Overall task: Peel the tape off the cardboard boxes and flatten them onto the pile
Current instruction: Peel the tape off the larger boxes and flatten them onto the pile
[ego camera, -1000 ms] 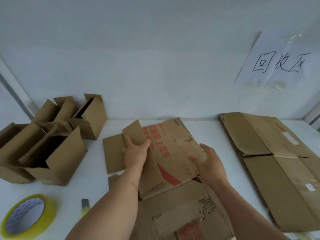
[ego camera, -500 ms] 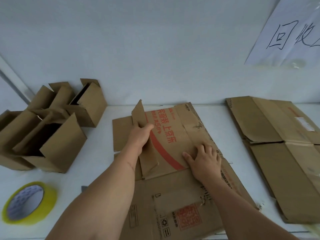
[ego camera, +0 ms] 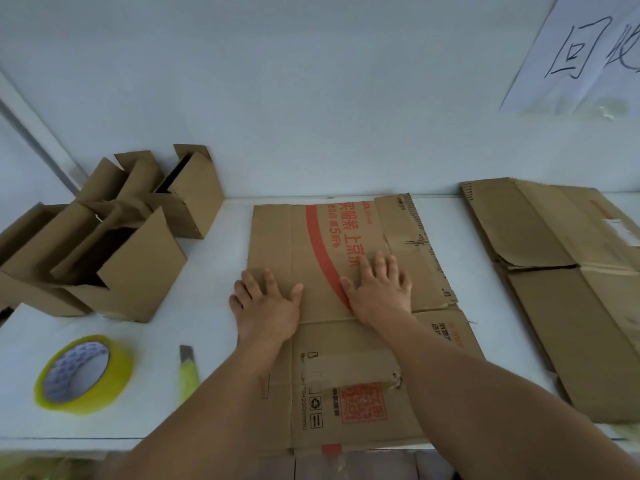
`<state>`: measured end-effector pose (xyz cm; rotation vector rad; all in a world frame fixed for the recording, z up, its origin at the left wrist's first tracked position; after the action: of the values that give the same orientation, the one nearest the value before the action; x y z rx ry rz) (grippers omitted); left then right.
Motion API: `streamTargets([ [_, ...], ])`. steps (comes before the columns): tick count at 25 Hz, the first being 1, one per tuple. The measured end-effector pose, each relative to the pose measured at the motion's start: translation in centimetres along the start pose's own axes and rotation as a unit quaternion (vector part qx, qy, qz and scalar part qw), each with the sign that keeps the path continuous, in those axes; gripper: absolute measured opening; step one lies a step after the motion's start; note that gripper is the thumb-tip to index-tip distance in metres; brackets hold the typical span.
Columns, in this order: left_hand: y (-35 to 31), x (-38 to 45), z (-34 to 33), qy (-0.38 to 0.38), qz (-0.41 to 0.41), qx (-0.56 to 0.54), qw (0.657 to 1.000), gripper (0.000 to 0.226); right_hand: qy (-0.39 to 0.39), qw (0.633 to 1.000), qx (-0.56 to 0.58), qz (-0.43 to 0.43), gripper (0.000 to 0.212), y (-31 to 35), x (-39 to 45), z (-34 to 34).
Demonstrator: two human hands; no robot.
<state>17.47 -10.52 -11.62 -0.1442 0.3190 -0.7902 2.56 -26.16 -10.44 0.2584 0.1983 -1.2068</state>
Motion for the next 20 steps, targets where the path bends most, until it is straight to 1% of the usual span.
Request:
streamTargets([
  [2, -0.6, -0.3, -0.6, -0.022, 0.002, -0.007, 1.0, 0.084, -0.002, 0.999, -0.006, 0.037, 0.077, 0.6, -0.5, -0.6],
  [4, -0.4, -0.1, -0.5, -0.045, 0.004, 0.0, 0.999, 0.085, 0.0, 0.999, -0.015, 0.051, 0.08, 0.5, -0.4, -1.2],
  [6, -0.2, 0.1, -0.7, -0.036, 0.005, -0.013, 0.999, 0.085, 0.004, 0.999, -0.024, 0.047, 0.085, -0.7, -0.7, -1.1],
  [8, -0.3, -0.1, -0.6, -0.029, 0.007, -0.021, 0.999, 0.085, -0.008, 1.0, -0.005, -0.015, 0.092, -4.2, -1.5, -0.7],
  [10, -0.5, -0.1, 0.1, -0.044, 0.015, -0.03, 0.999, 0.084, -0.011, 0.995, 0.021, -0.099, 0.095, -8.4, -2.9, -0.5],
  [11, -0.6, 0.0, 0.5, -0.052, 0.02, -0.036, 0.998, 0.084, -0.005, 0.991, 0.029, -0.127, 0.096, -9.9, -3.7, -0.6],
  [14, -1.0, 0.0, 1.1, -0.068, 0.053, -0.045, 0.995, 0.089, -0.02, 0.985, 0.059, -0.158, 0.105, -10.9, -4.5, -0.6],
  [16, -0.6, 0.5, 1.8, -0.067, 0.09, -0.047, 0.993, 0.105, -0.048, 0.98, 0.072, -0.181, 0.112, -10.6, -4.2, 0.3],
  [17, -0.1, 0.7, 2.2, -0.07, 0.109, -0.068, 0.989, 0.114, -0.063, 0.976, 0.08, -0.194, 0.115, -10.8, -4.0, 0.8],
  [18, 0.4, 0.8, 2.6, -0.072, 0.124, -0.1, 0.985, 0.12, -0.066, 0.97, 0.102, -0.21, 0.115, -11.1, -3.6, 1.3],
  [19, 0.7, 1.0, 2.9, -0.077, 0.133, -0.132, 0.979, 0.121, -0.058, 0.963, 0.136, -0.225, 0.111, -11.5, -3.1, 1.9],
  [20, 1.2, 1.2, 3.1, -0.083, 0.136, -0.155, 0.975, 0.115, -0.044, 0.957, 0.17, -0.233, 0.102, -12.0, -2.5, 2.1],
])
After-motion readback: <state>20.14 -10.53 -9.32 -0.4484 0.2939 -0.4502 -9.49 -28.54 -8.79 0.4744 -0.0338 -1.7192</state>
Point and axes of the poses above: each hand's wrist, its own x-axis towards the middle knuckle, its own z-axis out of the back of the hand, y = z × x, the point moved 6 cm from there along x, towards the middle knuckle, and after that the axes turned 15 degrees about -z, right-handed, at the moved point
